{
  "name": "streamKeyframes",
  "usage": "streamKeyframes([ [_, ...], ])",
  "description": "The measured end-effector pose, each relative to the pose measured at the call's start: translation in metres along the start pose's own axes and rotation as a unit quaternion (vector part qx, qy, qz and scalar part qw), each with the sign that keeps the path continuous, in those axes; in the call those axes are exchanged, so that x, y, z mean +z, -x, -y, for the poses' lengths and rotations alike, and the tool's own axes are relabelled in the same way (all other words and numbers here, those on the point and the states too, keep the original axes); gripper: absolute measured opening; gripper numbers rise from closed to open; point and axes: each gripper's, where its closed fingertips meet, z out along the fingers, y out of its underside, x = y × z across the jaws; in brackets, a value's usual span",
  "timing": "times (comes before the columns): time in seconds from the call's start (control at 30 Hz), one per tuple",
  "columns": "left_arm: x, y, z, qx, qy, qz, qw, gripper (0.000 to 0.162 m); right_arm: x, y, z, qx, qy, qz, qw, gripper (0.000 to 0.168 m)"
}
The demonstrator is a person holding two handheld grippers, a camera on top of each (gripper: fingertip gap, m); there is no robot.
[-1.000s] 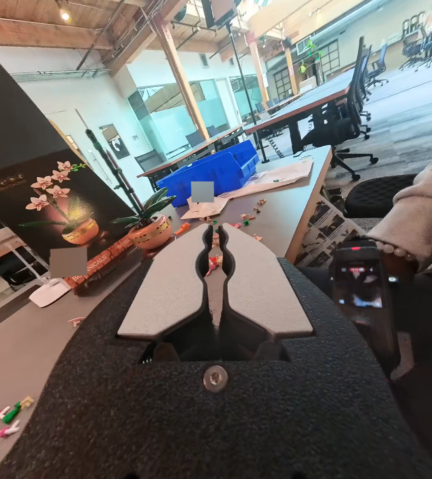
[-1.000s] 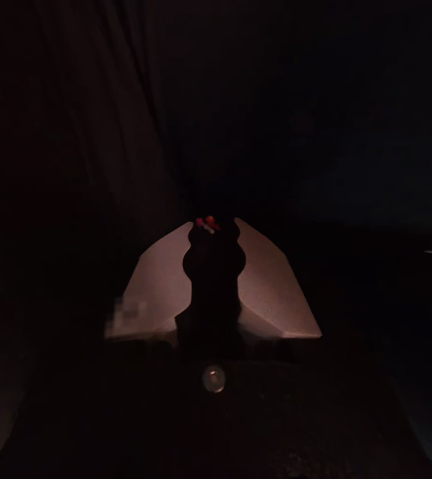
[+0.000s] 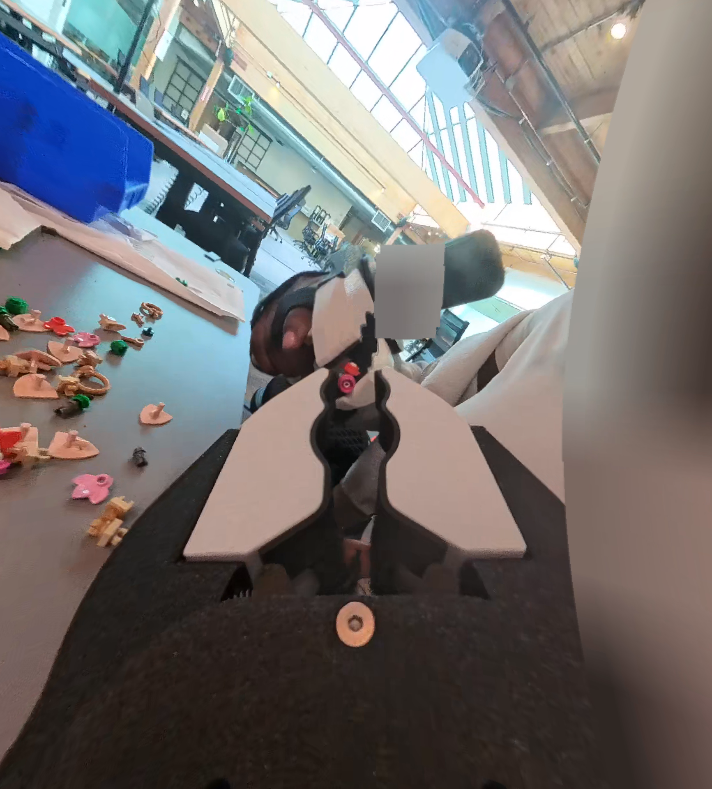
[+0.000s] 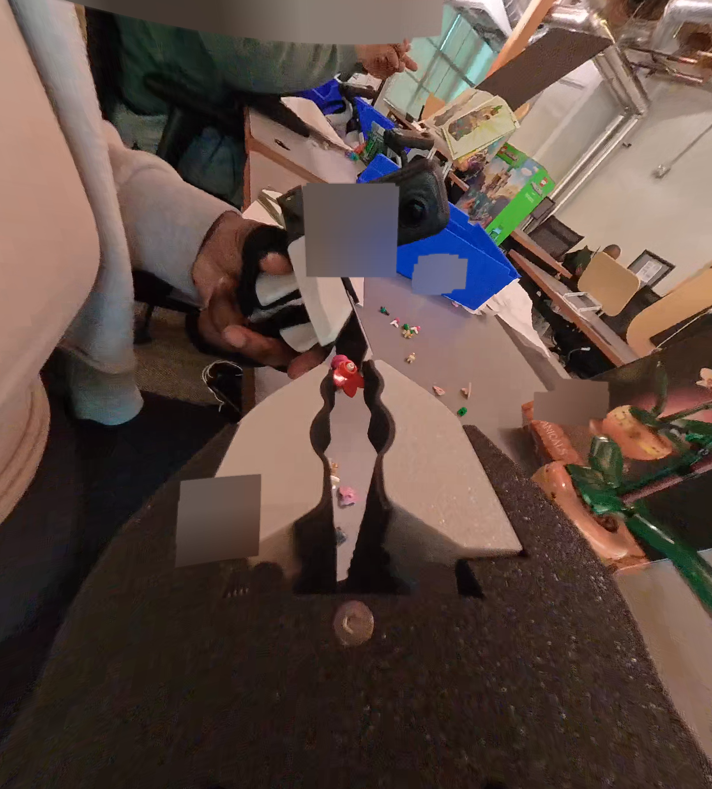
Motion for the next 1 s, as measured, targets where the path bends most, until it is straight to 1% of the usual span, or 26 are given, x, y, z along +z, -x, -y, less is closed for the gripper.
streamKeyframes([
  [0.1, 0.001, 0.01, 0.01, -0.005, 0.006, 0.008, 1.0, 0.007, 0.003, -0.013, 0.0, -0.024, 0.001, 0.005, 1.0, 0.013],
  [0.2, -0.001, 0.021, 0.019, 0.012, 0.004, 0.024, 1.0, 0.006, 0.007, -0.023, -0.006, -0.029, 0.003, 0.006, 1.0, 0.013],
  [0.27, -0.002, 0.03, 0.021, 0.055, 0.015, 0.053, 0.997, 0.006, 0.009, -0.027, -0.014, -0.002, 0.011, 0.012, 1.0, 0.014],
  [0.3, -0.004, 0.035, 0.02, 0.091, 0.034, 0.075, 0.992, 0.006, 0.009, -0.03, -0.018, 0.017, 0.014, 0.019, 1.0, 0.015],
  [0.33, -0.008, 0.041, 0.019, 0.144, 0.064, 0.105, 0.982, 0.006, 0.008, -0.031, -0.023, 0.051, 0.013, 0.032, 0.998, 0.018],
  [0.37, -0.013, 0.049, 0.017, 0.212, 0.103, 0.141, 0.961, 0.006, 0.006, -0.031, -0.028, 0.106, 0.016, 0.055, 0.993, 0.02],
  [0.43, -0.022, 0.058, 0.015, 0.355, 0.182, 0.194, 0.896, 0.006, 0.002, -0.026, -0.034, 0.233, 0.018, 0.131, 0.964, 0.022],
  [0.47, -0.024, 0.058, 0.013, 0.41, 0.214, 0.2, 0.864, 0.006, 0.002, -0.027, -0.037, 0.275, 0.019, 0.153, 0.949, 0.022],
  [0.5, -0.025, 0.058, 0.009, 0.45, 0.245, 0.199, 0.835, 0.006, 0.004, -0.027, -0.04, 0.294, 0.022, 0.164, 0.941, 0.021],
  [0.53, -0.027, 0.062, 0.005, 0.483, 0.278, 0.203, 0.805, 0.006, 0.007, -0.026, -0.043, 0.288, 0.03, 0.173, 0.941, 0.021],
  [0.6, -0.034, 0.075, -0.005, 0.539, 0.348, 0.214, 0.737, 0.006, 0.016, -0.021, -0.053, 0.24, 0.067, 0.182, 0.951, 0.021],
  [0.63, -0.037, 0.08, -0.009, 0.557, 0.371, 0.215, 0.711, 0.006, 0.021, -0.014, -0.057, 0.216, 0.083, 0.194, 0.953, 0.022],
  [0.67, -0.038, 0.082, -0.015, 0.561, 0.384, 0.21, 0.703, 0.006, 0.026, -0.009, -0.062, 0.198, 0.097, 0.202, 0.954, 0.023],
  [0.73, -0.038, 0.083, -0.023, 0.553, 0.389, 0.202, 0.708, 0.006, 0.034, 0.0, -0.07, 0.175, 0.115, 0.21, 0.955, 0.023],
  [0.8, -0.042, 0.085, -0.027, 0.555, 0.395, 0.212, 0.701, 0.006, 0.041, 0.006, -0.069, 0.16, 0.107, 0.211, 0.958, 0.017],
  [0.83, -0.044, 0.086, -0.028, 0.55, 0.392, 0.216, 0.704, 0.006, 0.043, 0.008, -0.069, 0.15, 0.108, 0.21, 0.96, 0.014],
  [0.93, -0.048, 0.086, -0.028, 0.526, 0.371, 0.237, 0.728, 0.006, 0.048, 0.008, -0.071, 0.121, 0.112, 0.196, 0.967, 0.013],
  [1.0, -0.05, 0.085, -0.028, 0.504, 0.352, 0.246, 0.75, 0.006, 0.05, 0.009, -0.07, 0.111, 0.113, 0.194, 0.968, 0.012],
])
